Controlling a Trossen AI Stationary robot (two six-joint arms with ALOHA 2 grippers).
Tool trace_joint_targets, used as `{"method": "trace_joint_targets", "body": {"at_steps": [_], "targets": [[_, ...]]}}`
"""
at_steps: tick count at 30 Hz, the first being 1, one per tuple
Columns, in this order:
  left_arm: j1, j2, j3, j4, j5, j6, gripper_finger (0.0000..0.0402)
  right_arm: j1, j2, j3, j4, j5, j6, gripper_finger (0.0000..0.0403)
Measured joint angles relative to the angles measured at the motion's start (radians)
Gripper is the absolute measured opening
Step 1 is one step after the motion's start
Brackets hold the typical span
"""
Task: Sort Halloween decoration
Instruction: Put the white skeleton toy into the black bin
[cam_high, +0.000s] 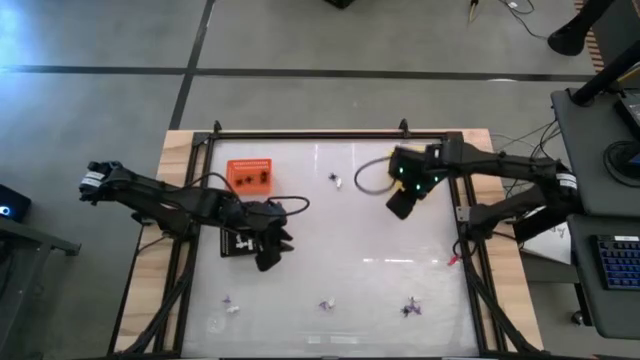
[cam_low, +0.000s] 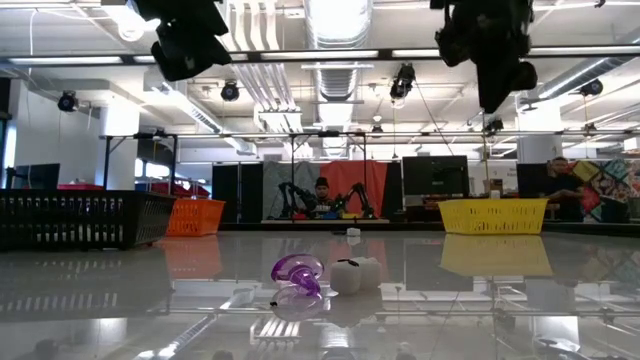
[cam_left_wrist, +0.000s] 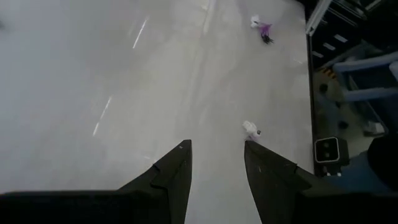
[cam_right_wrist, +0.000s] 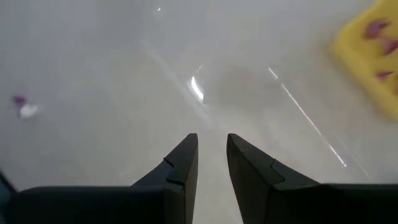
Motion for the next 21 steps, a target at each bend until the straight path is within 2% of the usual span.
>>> {"method": "trace_joint_targets", "body": {"at_steps": [8, 21], "targets": [[-0.001, -0.007, 0.0, 0.0, 0.026, 0.058, 0.013, 0.255, 0.0, -0.029, 0.009, 0.008, 0.113, 0.0073], [-0.001, -0.007, 0.0, -0.005, 0.09, 0.102, 0.013, 0.56, 0.0, -0.231, 0.203, 0.009, 0.42, 0.0071]]}}
